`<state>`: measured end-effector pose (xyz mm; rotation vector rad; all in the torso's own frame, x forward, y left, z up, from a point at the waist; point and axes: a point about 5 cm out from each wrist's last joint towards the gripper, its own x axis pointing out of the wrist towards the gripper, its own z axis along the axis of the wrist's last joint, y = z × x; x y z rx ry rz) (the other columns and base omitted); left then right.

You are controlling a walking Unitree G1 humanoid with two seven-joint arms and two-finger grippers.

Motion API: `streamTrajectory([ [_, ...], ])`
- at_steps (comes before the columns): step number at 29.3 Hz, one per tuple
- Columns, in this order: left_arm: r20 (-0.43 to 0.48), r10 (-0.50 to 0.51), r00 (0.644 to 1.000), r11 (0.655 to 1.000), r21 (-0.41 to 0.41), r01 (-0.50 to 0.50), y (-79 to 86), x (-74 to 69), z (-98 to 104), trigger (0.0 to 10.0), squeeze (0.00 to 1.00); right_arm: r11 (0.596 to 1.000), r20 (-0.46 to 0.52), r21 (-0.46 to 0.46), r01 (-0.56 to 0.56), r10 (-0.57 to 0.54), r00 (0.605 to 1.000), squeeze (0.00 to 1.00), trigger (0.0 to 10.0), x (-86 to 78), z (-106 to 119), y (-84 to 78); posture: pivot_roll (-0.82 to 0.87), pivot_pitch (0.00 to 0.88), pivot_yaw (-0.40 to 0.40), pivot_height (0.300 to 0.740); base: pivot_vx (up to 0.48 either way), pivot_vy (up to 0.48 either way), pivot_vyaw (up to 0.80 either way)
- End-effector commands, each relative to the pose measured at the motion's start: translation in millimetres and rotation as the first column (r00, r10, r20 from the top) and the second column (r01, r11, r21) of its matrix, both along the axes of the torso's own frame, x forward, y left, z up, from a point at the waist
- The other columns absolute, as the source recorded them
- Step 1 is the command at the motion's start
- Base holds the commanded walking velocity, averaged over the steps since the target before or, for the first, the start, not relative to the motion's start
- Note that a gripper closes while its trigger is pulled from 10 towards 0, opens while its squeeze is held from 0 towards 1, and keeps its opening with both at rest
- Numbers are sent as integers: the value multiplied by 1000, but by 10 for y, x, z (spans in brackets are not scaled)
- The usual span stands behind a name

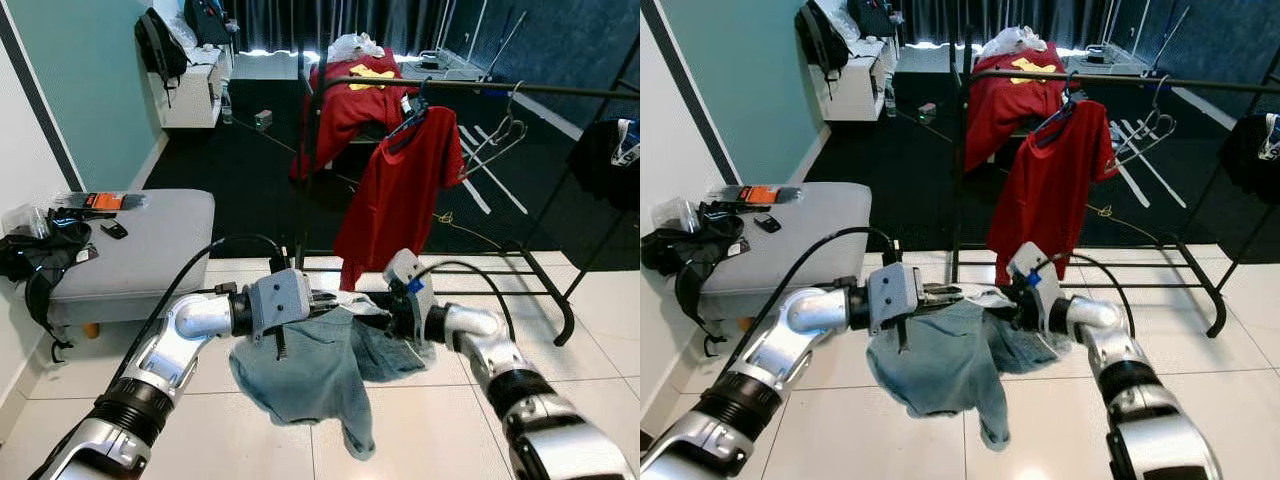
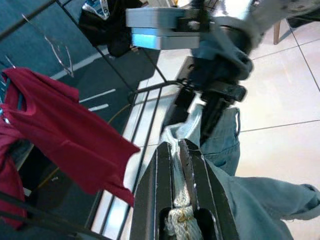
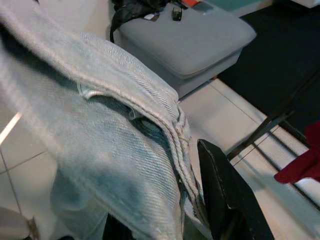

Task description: Hang hanger

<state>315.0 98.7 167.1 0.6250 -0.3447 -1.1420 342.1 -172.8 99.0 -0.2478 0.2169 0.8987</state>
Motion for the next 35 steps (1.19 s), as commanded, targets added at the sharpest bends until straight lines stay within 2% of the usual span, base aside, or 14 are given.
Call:
streamTrajectory([
  [1, -22, 25, 999, 999, 22, -24, 89, 25, -21, 0, 0, 999, 35, 36, 36, -37, 999, 0, 10000, 11, 47, -46, -21, 0, -34, 740, 0, 0, 0],
  [2, -36, 25, 999, 999, 21, -24, 103, 26, -20, 0, 0, 998, 25, 44, 49, -50, 998, 1000, 10000, -49, -32, -60, -23, 0, -28, 740, 0, 0, 0],
  [4, -73, 28, 997, 999, 28, -26, 118, 29, -43, 0, 0, 996, 10, 49, 74, -74, 997, 988, 10000, -101, -107, -78, -23, 0, -26, 740, 0, 0, 0],
  [5, -109, 25, 994, 999, 46, -20, 131, 29, -76, 0, 0, 996, -14, 43, 79, -78, 997, 0, 10000, -163, -181, -97, -24, 0, -25, 740, 0, 0, 0],
  [17, -191, -6, 981, 996, 83, 22, 201, 15, -171, 0, 0, 990, -140, -67, 128, -136, 981, 0, 10000, -506, -442, -408, -34, 0, -17, 740, 0, 0, 0],
  [22, -218, -9, 976, 994, 108, 33, 216, -3, -229, 0, 0, 904, -30, -82, 420, -424, 905, 0, 10000, -453, -396, -690, -43, 0, -11, 740, 0, 0, 0],
  [25, -340, 155, 927, 986, 105, -126, 265, 43, -486, 0, 0, 758, 82, 129, 639, -651, 755, 0, 10000, -350, -225, -741, -34, 6, -10, 740, 0, 0, 0],
  [27, -435, 324, 840, 944, 95, -314, 351, 51, -753, 0, 0, 640, 40, 255, 725, -756, 653, 0, 10000, -344, -223, -686, -29, 11, -8, 740, 0, 0, 0],
  [30, -499, 391, 774, 907, 66, -416, 398, 48, -862, 0, 0, 630, -17, 244, 737, -757, 653, 0, 10000, -357, -311, -616, -23, 13, -10, 740, 0, 0, 0],
  [31, -563, 456, 689, 849, 43, -527, 460, 42, -975, 0, 0, 616, -72, 205, 761, -766, 639, 0, 10000, -367, -425, -558, -21, 16, -11, 740, 0, 0, 0],
  [32, -649, 520, 556, 753, 41, -657, 547, 4, -1147, 3725, 0, 582, -150, 167, 796, -783, 604, 0, 10000, -378, -561, -488, -14, 17, -16, 740, 0, 0, 0],
  [33, -649, 520, 556, 753, 41, -657, 547, 4, -1147, 3725, 0, 582, -150, 167, 796, -783, 604, 0, 10000, -378, -561, -488, -14, 17, -16, 740, 0, 0, 0],
  [34, -741, 537, 403, 646, 55, -761, 622, -60, -1318, 10000, 0, 555, -207, 138, 820, -794, 572, 0, 10000, -384, -658, -413, -11, 19, -18, 740, 0, 0, 0],
  [35, -790, 541, 288, 542, 66, -838, 686, -128, -1444, 10000, 0, 542, -237, 121, 832, -798, 554, 0, 10000, -389, -717, -336, -4, 20, -21, 740, 0, 0, 0],
])
